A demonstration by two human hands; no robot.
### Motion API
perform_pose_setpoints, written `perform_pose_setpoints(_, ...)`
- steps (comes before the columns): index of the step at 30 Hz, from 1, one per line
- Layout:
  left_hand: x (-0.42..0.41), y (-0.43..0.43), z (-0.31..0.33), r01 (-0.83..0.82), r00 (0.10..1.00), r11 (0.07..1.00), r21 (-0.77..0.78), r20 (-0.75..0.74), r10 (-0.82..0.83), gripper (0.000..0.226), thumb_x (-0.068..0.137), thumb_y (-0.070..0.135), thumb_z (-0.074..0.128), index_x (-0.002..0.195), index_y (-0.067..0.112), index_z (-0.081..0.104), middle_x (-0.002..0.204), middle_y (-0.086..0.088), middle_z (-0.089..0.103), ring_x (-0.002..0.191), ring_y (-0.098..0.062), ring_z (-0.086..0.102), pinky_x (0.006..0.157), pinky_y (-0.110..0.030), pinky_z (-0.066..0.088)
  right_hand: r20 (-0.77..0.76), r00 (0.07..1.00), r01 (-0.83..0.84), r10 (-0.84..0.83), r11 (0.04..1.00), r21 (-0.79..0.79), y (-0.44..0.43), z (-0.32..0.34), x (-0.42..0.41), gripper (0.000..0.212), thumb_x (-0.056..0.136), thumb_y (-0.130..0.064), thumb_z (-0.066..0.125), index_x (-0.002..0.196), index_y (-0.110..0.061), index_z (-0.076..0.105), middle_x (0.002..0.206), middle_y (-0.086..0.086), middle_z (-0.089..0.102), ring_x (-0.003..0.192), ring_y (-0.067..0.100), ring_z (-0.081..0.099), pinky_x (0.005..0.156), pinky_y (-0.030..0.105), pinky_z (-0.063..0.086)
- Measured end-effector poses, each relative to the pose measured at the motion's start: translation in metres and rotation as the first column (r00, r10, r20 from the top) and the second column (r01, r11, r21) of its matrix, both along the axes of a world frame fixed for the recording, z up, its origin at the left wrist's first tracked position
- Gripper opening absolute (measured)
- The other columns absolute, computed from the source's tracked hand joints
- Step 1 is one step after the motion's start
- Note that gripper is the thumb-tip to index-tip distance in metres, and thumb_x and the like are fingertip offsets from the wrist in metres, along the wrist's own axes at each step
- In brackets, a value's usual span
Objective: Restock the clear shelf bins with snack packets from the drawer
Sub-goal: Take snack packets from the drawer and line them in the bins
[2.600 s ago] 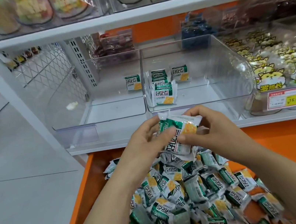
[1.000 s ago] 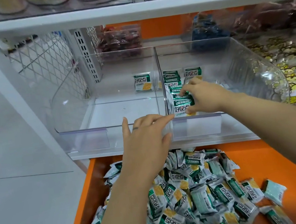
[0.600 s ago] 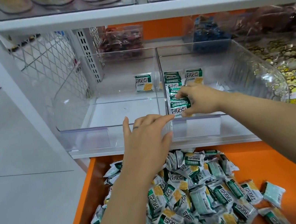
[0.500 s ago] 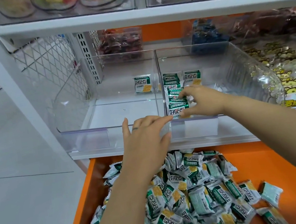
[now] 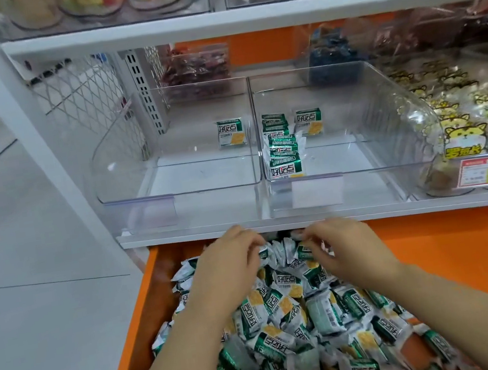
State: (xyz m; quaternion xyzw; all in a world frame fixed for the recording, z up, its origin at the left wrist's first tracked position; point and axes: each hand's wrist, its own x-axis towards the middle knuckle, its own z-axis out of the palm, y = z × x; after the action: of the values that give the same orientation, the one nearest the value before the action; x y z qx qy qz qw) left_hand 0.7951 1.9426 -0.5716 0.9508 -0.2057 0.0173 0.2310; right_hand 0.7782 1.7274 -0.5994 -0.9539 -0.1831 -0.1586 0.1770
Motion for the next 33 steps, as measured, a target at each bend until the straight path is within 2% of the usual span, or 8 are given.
perform_pose_setpoints(4,0.0,0.012,-0.032,-0.028,0.977,0.989,0.148,-0.205,0.058,0.026,0.098,0.023,0.044,0.118,0.027,0.059,0.119,0.01,0.055,0.099,-0.008,0.057,0.085,-0.027,0.049,-0.452,0.877,0.075,-0.163,0.976,-0.207,-0.02,-0.063,0.008,0.021,0.095,-0.024,0.047,0.112,-0.025,0.06,0.105,-0.002,0.067,0.086,0.016,0.063,0.072,0.031,0.053)
perform_pose_setpoints(7,0.011,0.016,-0.057,-0.03,0.952,0.973,0.231,-0.291,0.099,0.029,0.098,0.025,0.045,0.125,0.027,0.055,0.128,0.006,0.05,0.108,-0.014,0.056,0.09,-0.034,0.049,-0.569,0.795,0.08,-0.21,0.966,-0.244,-0.03,-0.088,0.019,0.035,0.094,-0.024,0.051,0.129,-0.028,0.052,0.125,0.003,0.06,0.105,0.021,0.061,0.083,0.035,0.053)
perform_pose_setpoints(11,0.02,0.012,-0.093,-0.036,0.933,0.956,0.29,-0.334,0.136,0.032,0.099,0.027,0.043,0.131,0.028,0.049,0.131,0.002,0.049,0.107,-0.019,0.056,0.086,-0.034,0.049,-0.571,0.781,0.118,-0.254,0.957,-0.264,-0.027,-0.112,0.032,0.053,0.095,-0.023,0.049,0.145,-0.024,0.03,0.147,0.002,0.032,0.134,0.022,0.036,0.1,0.037,0.04)
perform_pose_setpoints(14,0.027,0.005,-0.12,-0.058,0.923,0.962,0.266,-0.353,0.153,0.034,0.099,0.021,0.043,0.131,0.025,0.051,0.132,0.001,0.048,0.107,-0.019,0.058,0.086,-0.031,0.048,-0.517,0.79,0.192,-0.328,0.934,-0.3,-0.021,-0.13,0.044,0.062,0.094,-0.029,0.05,0.148,-0.019,0.022,0.152,0.004,0.023,0.14,0.026,0.024,0.107,0.038,0.034)
perform_pose_setpoints(18,0.035,-0.002,-0.15,-0.025,0.882,0.964,0.264,-0.449,0.146,0.036,0.096,0.023,0.045,0.132,0.023,0.05,0.131,-0.004,0.044,0.114,-0.024,0.054,0.093,-0.037,0.048,-0.551,0.763,0.168,-0.338,0.927,-0.336,-0.021,-0.151,0.049,0.075,0.093,-0.04,0.05,0.152,-0.02,0.008,0.158,0.002,0.011,0.145,0.027,0.008,0.114,0.043,0.025)
perform_pose_setpoints(22,0.036,-0.001,-0.165,0.026,0.828,0.951,0.307,-0.539,0.152,0.057,0.094,0.028,0.054,0.146,0.022,0.033,0.148,-0.007,0.035,0.135,-0.025,0.036,0.108,-0.035,0.036,-0.547,0.771,0.172,-0.326,0.934,-0.314,-0.022,-0.154,0.051,0.071,0.093,-0.042,0.049,0.152,-0.019,0.014,0.15,0.006,0.023,0.14,0.029,0.017,0.114,0.039,0.027)
perform_pose_setpoints(30,0.038,-0.001,-0.169,0.019,0.831,0.944,0.33,-0.531,0.169,0.062,0.089,0.023,0.062,0.144,0.021,0.034,0.146,-0.005,0.035,0.136,-0.024,0.032,0.11,-0.038,0.034,-0.661,0.71,0.192,-0.242,0.97,-0.149,-0.021,-0.149,0.05,0.05,0.096,-0.033,0.048,0.144,-0.029,0.032,0.148,0.01,0.027,0.134,0.03,0.036,0.103,0.038,0.041)
perform_pose_setpoints(33,0.038,-0.003,-0.166,0.013,0.83,0.945,0.327,-0.531,0.173,0.061,0.089,0.021,0.062,0.144,0.02,0.035,0.143,-0.005,0.038,0.136,-0.023,0.032,0.11,-0.035,0.033,-0.692,0.683,0.205,-0.233,0.971,-0.125,-0.022,-0.151,0.052,0.033,0.097,-0.025,0.043,0.129,-0.025,0.041,0.128,0.014,0.052,0.117,0.032,0.049,0.092,0.039,0.049)
